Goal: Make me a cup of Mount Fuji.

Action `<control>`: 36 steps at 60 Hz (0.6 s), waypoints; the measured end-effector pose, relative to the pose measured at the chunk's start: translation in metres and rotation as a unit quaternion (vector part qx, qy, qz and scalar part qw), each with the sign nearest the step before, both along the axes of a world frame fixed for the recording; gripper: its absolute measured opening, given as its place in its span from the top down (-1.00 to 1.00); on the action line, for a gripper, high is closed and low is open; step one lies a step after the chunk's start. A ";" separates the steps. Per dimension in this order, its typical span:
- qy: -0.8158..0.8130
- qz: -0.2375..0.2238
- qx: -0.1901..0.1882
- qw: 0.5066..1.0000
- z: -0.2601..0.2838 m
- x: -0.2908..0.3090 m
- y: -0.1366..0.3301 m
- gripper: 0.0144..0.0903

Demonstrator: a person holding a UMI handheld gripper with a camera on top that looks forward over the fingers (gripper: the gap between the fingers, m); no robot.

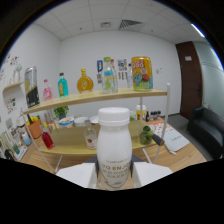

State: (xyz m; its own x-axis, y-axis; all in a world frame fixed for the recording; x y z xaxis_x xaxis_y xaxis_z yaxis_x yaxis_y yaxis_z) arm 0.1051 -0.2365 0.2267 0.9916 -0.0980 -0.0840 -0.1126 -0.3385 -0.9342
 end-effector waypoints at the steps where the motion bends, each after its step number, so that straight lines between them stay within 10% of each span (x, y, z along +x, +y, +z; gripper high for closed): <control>1: 0.002 0.000 -0.006 1.000 -0.011 0.000 -0.001 0.09; 21: -0.178 0.051 -0.078 0.980 -0.129 0.022 0.000 0.09; 36: -0.499 0.141 -0.077 0.851 -0.117 0.036 0.020 0.10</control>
